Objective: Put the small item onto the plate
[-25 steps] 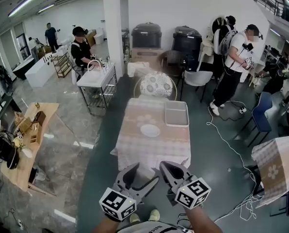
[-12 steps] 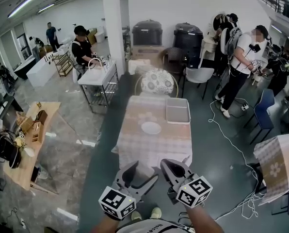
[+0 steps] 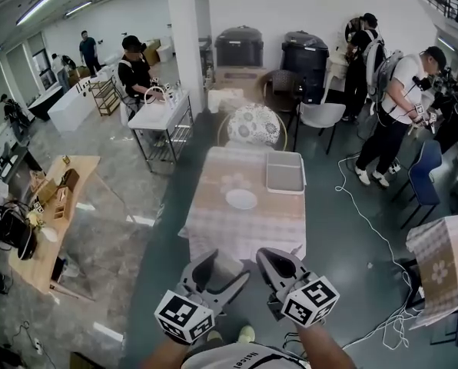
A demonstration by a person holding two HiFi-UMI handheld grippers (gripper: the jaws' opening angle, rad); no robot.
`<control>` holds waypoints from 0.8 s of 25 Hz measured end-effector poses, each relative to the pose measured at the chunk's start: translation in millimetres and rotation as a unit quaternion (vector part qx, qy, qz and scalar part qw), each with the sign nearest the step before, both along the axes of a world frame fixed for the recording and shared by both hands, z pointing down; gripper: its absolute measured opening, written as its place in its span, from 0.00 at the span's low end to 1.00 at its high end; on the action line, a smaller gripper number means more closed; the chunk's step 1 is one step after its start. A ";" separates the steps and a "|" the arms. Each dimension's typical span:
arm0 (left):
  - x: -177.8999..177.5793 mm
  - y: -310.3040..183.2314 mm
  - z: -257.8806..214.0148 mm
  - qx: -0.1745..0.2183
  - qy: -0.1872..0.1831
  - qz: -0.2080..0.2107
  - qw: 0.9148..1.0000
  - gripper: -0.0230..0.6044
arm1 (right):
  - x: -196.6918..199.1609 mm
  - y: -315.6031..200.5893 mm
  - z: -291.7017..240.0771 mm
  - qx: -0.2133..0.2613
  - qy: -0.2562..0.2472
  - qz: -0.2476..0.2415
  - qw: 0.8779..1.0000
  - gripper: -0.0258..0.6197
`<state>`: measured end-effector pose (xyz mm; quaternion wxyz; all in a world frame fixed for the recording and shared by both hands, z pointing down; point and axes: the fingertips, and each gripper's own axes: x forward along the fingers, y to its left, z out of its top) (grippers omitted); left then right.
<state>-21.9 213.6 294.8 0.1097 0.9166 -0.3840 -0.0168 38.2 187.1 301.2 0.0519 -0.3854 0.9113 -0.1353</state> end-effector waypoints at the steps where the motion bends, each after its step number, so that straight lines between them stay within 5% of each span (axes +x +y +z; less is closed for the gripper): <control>1: 1.7 -1.0 0.0 0.000 0.000 -0.002 1.000 0.56 | 2.3 -0.7 0.1 0.002 0.000 -0.002 1.000 0.06; 20: 19.6 -58.7 10.6 -0.004 -0.008 -0.003 1.000 0.56 | 28.3 -52.4 10.0 0.001 -0.002 0.019 1.000 0.06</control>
